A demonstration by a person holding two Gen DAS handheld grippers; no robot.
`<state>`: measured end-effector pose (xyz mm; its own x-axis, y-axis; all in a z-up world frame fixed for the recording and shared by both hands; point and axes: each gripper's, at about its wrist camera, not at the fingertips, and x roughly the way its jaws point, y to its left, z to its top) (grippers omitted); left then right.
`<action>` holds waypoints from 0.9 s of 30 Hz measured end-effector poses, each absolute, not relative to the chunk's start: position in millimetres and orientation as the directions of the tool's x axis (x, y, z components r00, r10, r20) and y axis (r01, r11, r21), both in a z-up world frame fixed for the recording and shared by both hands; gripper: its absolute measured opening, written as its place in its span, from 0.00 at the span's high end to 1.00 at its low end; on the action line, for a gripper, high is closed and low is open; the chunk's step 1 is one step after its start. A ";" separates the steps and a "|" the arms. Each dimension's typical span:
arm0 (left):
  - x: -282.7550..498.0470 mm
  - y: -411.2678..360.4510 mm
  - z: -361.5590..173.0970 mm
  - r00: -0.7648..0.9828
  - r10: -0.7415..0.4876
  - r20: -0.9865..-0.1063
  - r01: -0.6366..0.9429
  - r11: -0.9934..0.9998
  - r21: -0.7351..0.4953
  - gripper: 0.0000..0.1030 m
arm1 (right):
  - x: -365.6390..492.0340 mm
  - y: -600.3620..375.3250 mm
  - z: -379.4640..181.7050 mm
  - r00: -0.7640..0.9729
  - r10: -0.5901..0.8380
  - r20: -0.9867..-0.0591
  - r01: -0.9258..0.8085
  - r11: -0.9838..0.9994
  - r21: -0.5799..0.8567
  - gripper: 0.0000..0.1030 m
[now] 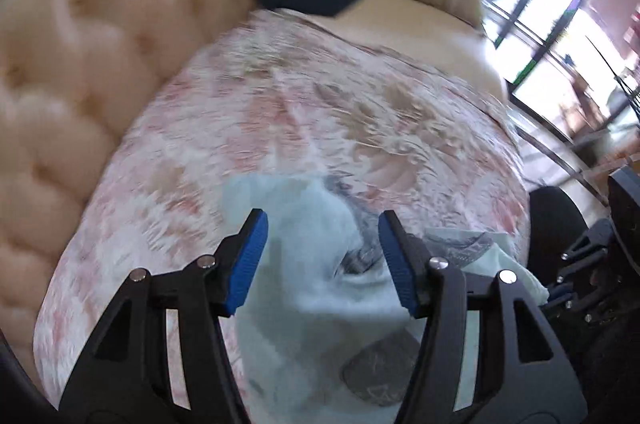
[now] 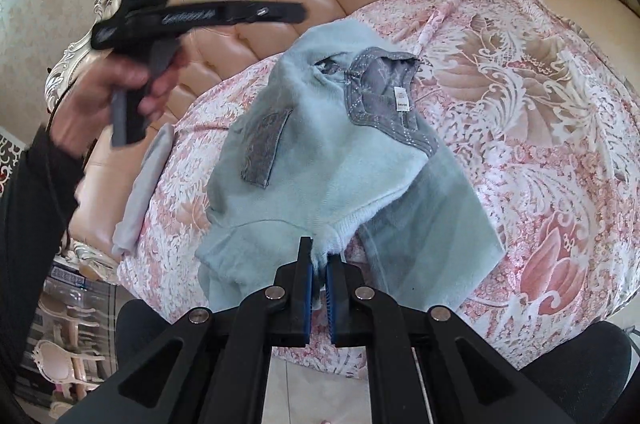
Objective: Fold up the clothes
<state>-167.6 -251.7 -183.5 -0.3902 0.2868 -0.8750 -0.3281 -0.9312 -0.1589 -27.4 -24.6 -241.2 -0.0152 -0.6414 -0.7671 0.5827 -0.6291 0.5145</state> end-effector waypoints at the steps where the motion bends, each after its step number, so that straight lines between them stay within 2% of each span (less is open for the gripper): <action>1: -174.4 -249.8 -187.8 -0.369 0.296 -0.881 -0.348 -0.923 -0.165 0.41 | -27.6 -23.3 -242.7 -0.011 -0.642 -0.767 0.579 -0.629 0.519 0.95; 6: -208.0 -239.4 -213.6 -0.188 0.370 -0.910 -0.467 -0.849 -0.248 0.41 | -26.9 -16.1 -246.7 -0.007 -0.634 -0.773 0.569 -0.638 0.518 0.95; 10: -234.1 -237.1 -237.8 -0.070 0.375 -0.925 -0.476 -0.827 -0.299 0.41 | -27.1 -11.7 -250.0 -0.013 -0.623 -0.782 0.574 -0.645 0.504 0.95; 11: -238.5 -236.2 -243.1 -0.038 0.391 -0.920 -0.469 -0.820 -0.329 0.44 | -27.3 -11.2 -251.7 -0.013 -0.622 -0.783 0.573 -0.647 0.504 0.95; 13: -244.6 -232.8 -254.2 0.049 0.425 -0.904 -0.454 -0.797 -0.399 0.57 | -28.4 -10.8 -255.5 -0.012 -0.618 -0.786 0.569 -0.650 0.503 0.95; 14: -245.2 -230.5 -259.7 0.084 0.424 -0.902 -0.448 -0.792 -0.414 0.68 | -29.3 -10.4 -257.4 -0.012 -0.616 -0.788 0.567 -0.653 0.502 0.95; 16: -243.3 -227.7 -270.3 0.138 0.390 -0.910 -0.434 -0.802 -0.410 0.72 | -31.1 -9.4 -260.4 -0.014 -0.611 -0.792 0.562 -0.660 0.499 0.95; 18: -237.9 -230.3 -273.0 0.151 0.371 -0.916 -0.419 -0.815 -0.399 0.86 | -32.6 -8.1 -253.6 -0.038 -0.607 -0.793 0.567 -0.667 0.483 0.95; 20: -226.9 -238.4 -259.3 0.117 0.419 -0.900 -0.402 -0.809 -0.429 0.90 | -33.8 -6.6 -240.9 -0.077 -0.605 -0.792 0.578 -0.675 0.459 0.95; 23: -195.5 -265.8 -202.7 -0.066 0.479 -0.875 -0.376 -0.824 -0.423 0.90 | -35.5 -4.4 -221.7 -0.134 -0.601 -0.788 0.593 -0.686 0.422 0.95; 27: -130.8 -318.5 -98.1 -0.382 0.449 -0.808 -0.295 -0.888 -0.353 0.90 | -38.1 -2.0 -192.9 -0.212 -0.598 -0.773 0.612 -0.698 0.372 0.95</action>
